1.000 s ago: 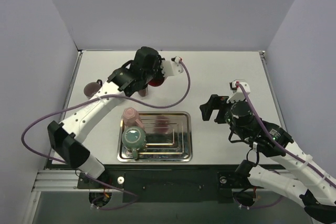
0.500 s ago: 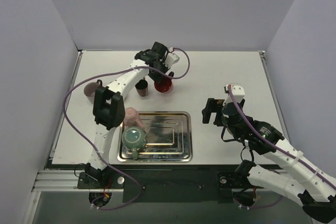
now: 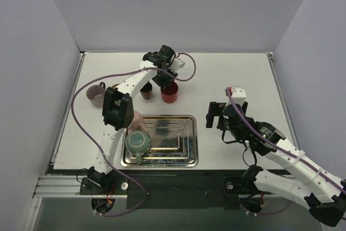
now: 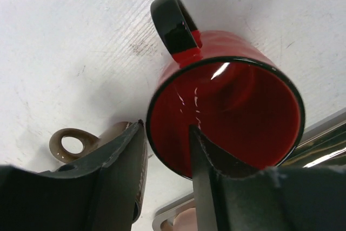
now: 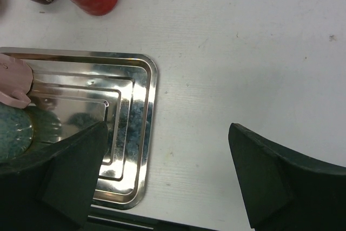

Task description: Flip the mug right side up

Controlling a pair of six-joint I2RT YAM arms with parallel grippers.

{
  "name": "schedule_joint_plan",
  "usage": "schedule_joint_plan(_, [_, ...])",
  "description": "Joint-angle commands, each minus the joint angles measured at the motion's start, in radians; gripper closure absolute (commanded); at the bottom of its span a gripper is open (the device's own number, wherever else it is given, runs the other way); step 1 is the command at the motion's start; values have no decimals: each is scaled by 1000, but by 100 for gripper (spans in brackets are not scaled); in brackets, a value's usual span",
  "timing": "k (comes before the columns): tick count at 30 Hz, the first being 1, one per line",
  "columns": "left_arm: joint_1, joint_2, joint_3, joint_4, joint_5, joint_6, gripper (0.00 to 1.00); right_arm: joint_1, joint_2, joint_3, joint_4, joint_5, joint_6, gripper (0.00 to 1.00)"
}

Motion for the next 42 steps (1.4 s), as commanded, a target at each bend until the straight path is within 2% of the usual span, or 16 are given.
schedule_joint_plan(1, [0, -26, 71, -3, 61, 8, 50, -7, 2, -2, -5, -8, 11, 12])
schedule_joint_plan(5, [0, -76, 98, -1, 64, 31, 46, -7, -3, -13, 9, -34, 13, 12])
schedule_joint_plan(7, [1, -134, 115, -10, 99, 69, 44, -7, 0, -18, 41, -103, -22, 12])
schedule_joint_plan(9, [12, -214, 106, -26, 165, 116, 41, -5, 17, -16, 86, -240, -61, 12])
schedule_joint_plan(12, [43, -342, 60, -62, 265, 159, 37, 39, 55, -16, 211, -339, -111, 11])
schedule_joint_plan(16, [107, -544, -81, -113, 312, 160, 36, 178, 211, 39, 333, -305, -218, 11])
schedule_joint_plan(20, [254, -762, -334, -122, 356, 156, 35, 307, 463, 250, 279, -279, -286, 12])
schedule_joint_plan(21, [277, -832, -421, -119, 354, 159, 35, 331, 532, 317, 256, -222, -286, 12])
schedule_joint_plan(22, [335, -901, -458, -110, 354, 158, 34, 390, 566, 342, 244, -163, -251, 12])
schedule_joint_plan(25, [453, -1021, -634, -76, 345, 175, 32, 505, 693, 435, 189, 198, -60, 12])
schedule_joint_plan(27, [553, -1095, -722, -41, 346, 187, 32, 608, 751, 429, 207, 321, 75, 9])
schedule_joint_plan(30, [635, -1191, -831, 5, 346, 192, 32, 674, 860, 525, 129, 357, 209, 7])
schedule_joint_plan(32, [639, -1224, -894, 17, 352, 195, 32, 716, 983, 603, 49, 395, 274, 7])
schedule_joint_plan(37, [641, -1270, -945, 42, 403, 173, 32, 774, 1111, 697, -26, 426, 448, 8])
schedule_joint_plan(42, [641, -1333, -975, 49, 469, 178, 32, 742, 1167, 660, 0, 465, 545, 19])
